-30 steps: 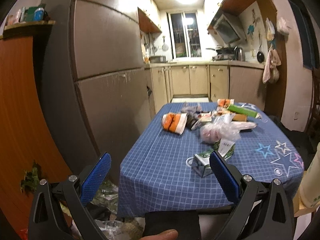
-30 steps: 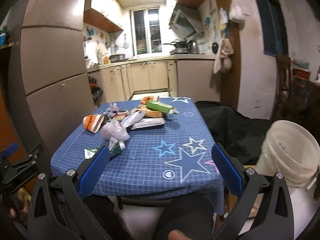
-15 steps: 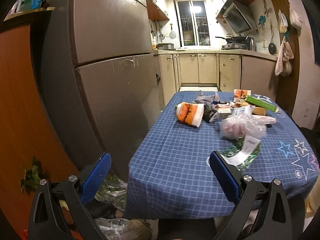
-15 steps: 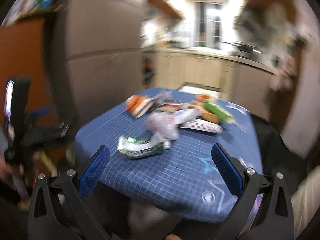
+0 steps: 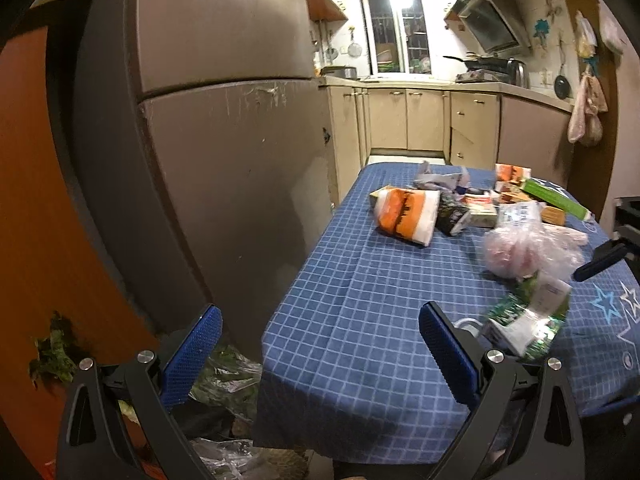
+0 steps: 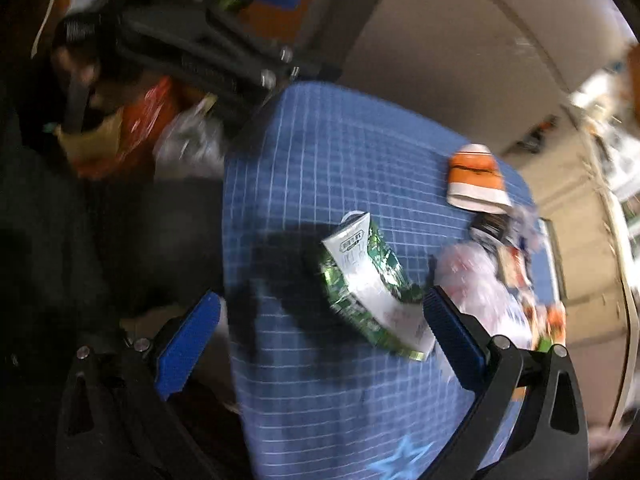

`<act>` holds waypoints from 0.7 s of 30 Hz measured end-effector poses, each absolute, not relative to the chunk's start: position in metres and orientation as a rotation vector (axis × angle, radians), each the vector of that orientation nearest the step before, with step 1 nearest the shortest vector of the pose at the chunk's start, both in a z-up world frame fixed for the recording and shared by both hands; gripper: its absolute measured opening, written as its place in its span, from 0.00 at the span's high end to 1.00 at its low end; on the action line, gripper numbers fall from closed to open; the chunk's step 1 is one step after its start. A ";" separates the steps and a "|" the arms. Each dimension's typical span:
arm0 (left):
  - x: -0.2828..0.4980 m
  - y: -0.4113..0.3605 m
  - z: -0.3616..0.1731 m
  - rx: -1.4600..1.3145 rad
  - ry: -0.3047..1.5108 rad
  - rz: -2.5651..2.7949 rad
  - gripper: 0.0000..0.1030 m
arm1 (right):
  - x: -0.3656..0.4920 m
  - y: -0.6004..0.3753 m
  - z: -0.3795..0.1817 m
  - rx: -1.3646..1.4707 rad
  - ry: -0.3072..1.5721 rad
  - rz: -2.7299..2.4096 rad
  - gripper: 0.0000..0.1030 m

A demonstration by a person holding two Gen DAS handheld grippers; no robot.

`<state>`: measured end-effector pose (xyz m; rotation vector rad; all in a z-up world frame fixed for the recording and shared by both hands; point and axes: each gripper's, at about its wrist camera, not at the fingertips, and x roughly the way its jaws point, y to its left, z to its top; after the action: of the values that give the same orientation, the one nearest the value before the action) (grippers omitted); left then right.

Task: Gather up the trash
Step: 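Grasp the green-and-white milk carton with the right gripper and lift it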

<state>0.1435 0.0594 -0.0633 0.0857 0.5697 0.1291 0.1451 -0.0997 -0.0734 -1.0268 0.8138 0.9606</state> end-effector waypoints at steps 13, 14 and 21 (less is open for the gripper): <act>0.179 0.097 -0.084 -0.011 0.644 0.193 0.04 | 0.214 -0.075 -0.126 -1.219 1.111 1.137 0.05; 0.181 0.098 -0.087 -0.014 0.654 0.193 0.04 | 0.217 -0.076 -0.126 -1.194 1.125 1.168 0.05; 0.189 0.099 -0.094 -0.013 0.673 0.200 0.04 | 0.220 -0.086 -0.113 -1.036 1.057 1.279 0.28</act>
<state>0.1893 0.0989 -0.0941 -0.0128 0.6734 0.1995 0.2204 -0.0859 -0.1133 -1.0359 1.0565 1.2788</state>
